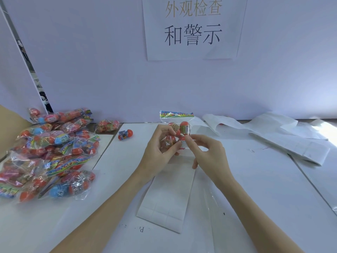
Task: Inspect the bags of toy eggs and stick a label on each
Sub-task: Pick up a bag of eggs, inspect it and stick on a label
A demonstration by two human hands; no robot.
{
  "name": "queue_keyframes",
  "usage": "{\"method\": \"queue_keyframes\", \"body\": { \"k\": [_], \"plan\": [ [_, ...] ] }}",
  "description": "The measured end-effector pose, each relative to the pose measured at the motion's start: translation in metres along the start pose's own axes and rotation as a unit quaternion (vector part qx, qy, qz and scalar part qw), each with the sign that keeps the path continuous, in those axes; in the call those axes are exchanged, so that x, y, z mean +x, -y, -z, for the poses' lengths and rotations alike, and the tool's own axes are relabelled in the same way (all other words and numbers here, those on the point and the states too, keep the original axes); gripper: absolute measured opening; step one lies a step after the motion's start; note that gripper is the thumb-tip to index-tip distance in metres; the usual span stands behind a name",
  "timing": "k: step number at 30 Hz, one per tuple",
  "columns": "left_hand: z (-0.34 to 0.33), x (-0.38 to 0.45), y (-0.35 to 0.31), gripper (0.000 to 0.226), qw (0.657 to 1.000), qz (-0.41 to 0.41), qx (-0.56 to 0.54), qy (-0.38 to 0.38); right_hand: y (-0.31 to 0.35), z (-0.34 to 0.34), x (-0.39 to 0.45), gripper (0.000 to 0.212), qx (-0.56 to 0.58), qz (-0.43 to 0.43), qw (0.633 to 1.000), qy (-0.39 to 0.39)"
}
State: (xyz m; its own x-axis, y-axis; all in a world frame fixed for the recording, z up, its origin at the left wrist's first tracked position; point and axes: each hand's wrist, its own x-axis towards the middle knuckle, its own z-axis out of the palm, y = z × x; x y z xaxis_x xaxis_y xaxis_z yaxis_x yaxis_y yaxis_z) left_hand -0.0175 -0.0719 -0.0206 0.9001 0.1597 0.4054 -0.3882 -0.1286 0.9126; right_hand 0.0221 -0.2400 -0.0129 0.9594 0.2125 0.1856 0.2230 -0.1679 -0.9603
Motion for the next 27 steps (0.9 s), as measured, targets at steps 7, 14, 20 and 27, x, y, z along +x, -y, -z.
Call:
{"method": "queue_keyframes", "body": {
  "k": [7,14,20,27],
  "plan": [
    [-0.0001,0.0002,-0.0026,0.029,0.999,0.010,-0.033,-0.004,-0.0037,0.0034,0.0042,0.009,0.095,-0.064,0.993,0.023],
    [-0.0006,0.0003,-0.0023,0.029,0.999,0.024,-0.028,-0.004,-0.0030,0.0028,0.0052,0.011,0.114,-0.090,0.989,0.035],
    [0.0014,0.0001,-0.0026,0.025,0.999,0.029,-0.025,0.018,-0.0040,0.0047,0.0051,0.015,0.104,-0.082,0.990,0.045],
    [0.0026,0.0002,-0.0031,0.024,0.999,0.029,-0.026,0.019,-0.0030,0.0060,0.0059,0.014,0.105,-0.098,0.987,0.073]
  ]
}}
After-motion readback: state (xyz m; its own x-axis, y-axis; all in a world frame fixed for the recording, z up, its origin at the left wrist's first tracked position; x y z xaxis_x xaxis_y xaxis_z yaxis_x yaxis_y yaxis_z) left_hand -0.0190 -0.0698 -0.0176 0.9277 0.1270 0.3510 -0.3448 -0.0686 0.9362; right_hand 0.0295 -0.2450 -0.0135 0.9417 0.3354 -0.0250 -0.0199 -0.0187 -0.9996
